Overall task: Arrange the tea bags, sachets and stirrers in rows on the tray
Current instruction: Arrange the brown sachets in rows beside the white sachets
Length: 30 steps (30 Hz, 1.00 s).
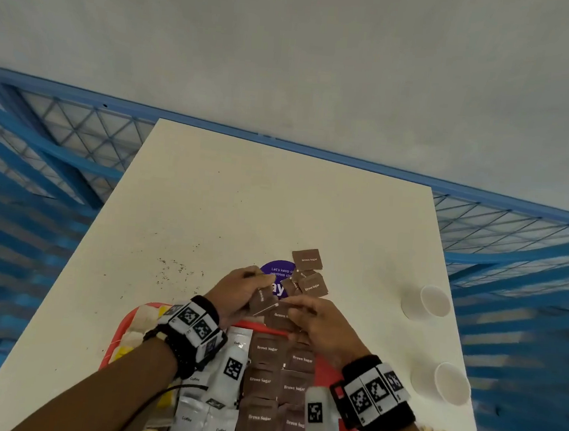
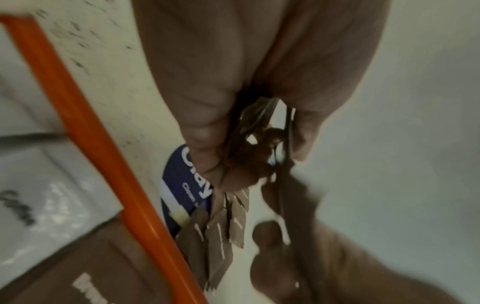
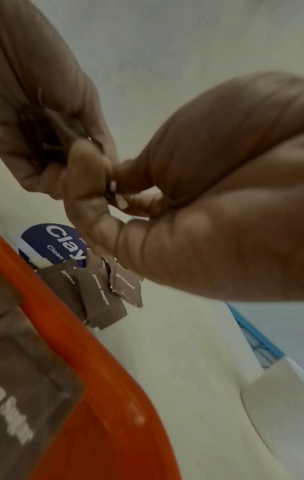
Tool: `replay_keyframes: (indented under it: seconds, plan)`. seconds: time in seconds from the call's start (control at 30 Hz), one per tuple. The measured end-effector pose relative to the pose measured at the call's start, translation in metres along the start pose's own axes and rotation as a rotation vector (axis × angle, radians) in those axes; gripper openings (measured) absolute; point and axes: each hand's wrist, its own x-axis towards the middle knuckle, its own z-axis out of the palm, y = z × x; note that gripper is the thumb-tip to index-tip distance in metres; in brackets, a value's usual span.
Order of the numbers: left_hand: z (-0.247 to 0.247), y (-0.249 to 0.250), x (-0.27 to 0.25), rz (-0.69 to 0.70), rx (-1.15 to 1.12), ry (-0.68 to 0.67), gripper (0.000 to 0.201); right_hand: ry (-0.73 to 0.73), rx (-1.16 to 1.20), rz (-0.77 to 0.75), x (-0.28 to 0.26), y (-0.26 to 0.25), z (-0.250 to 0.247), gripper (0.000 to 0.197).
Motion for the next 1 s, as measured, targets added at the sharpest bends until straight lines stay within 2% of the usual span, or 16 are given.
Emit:
replay_keyframes:
  seconds: [0.13, 0.27, 0.33, 0.37, 0.43, 0.5, 0.53, 0.6, 0.67, 0.7, 0.77, 0.83, 0.9, 0.93, 1.0]
  plan:
    - [-0.006, -0.002, -0.007, -0.073, -0.057, 0.005, 0.021, 0.024, 0.136, -0.025, -0.002, -0.004, 0.006, 0.019]
    - [-0.005, -0.002, -0.008, -0.103, -0.103, 0.067, 0.01, 0.167, 0.034, -0.086, 0.01, -0.007, 0.006, 0.016]
    - [-0.009, -0.002, -0.009, -0.13, -0.135, 0.088, 0.014, 0.18, 0.059, -0.072, 0.012, -0.01, 0.001, 0.016]
    - [-0.012, -0.002, -0.01, -0.162, -0.134, 0.043, 0.023, 0.161, 0.1, -0.067, 0.012, -0.011, 0.0, 0.017]
    - [-0.012, -0.002, -0.015, -0.226, -0.074, -0.139, 0.041, 0.099, 0.17, -0.06, 0.012, -0.013, 0.004, 0.02]
    - [-0.008, -0.001, -0.021, -0.229, 0.01, -0.306, 0.037, 0.07, 0.109, -0.055, 0.013, -0.015, 0.009, 0.02]
    - [-0.007, -0.001, -0.021, -0.212, 0.035, -0.335, 0.031, 0.077, 0.054, -0.048, 0.015, -0.017, 0.009, 0.019]
    - [-0.006, -0.001, -0.018, -0.186, 0.066, -0.278, 0.02, 0.184, -0.058, -0.042, 0.029, -0.017, 0.003, 0.014]
    - [-0.009, 0.001, -0.016, -0.188, 0.11, -0.231, 0.015, 0.411, -0.364, -0.03, 0.05, -0.013, -0.016, 0.019]
    - [-0.01, 0.002, -0.016, -0.198, 0.146, -0.225, 0.014, 0.481, -0.536, -0.008, 0.06, -0.009, -0.026, 0.027]
    - [-0.011, 0.005, -0.014, -0.209, 0.198, -0.175, 0.013, 0.477, -0.718, 0.054, 0.076, -0.003, -0.037, 0.05]
    - [-0.01, 0.008, -0.007, -0.192, 0.271, -0.08, 0.019, 0.447, -0.76, 0.089, 0.086, 0.002, -0.039, 0.062]
    - [-0.007, 0.012, 0.002, -0.138, 0.471, -0.034, 0.026, 0.439, -0.662, 0.082, 0.092, 0.006, -0.035, 0.062]
    - [-0.004, 0.014, 0.005, -0.105, 0.595, -0.029, 0.023, 0.434, -0.601, 0.078, 0.095, 0.007, -0.033, 0.058]
    - [0.002, 0.016, 0.01, -0.032, 0.789, -0.009, 0.01, 0.396, -0.643, 0.082, 0.093, 0.006, -0.032, 0.042]
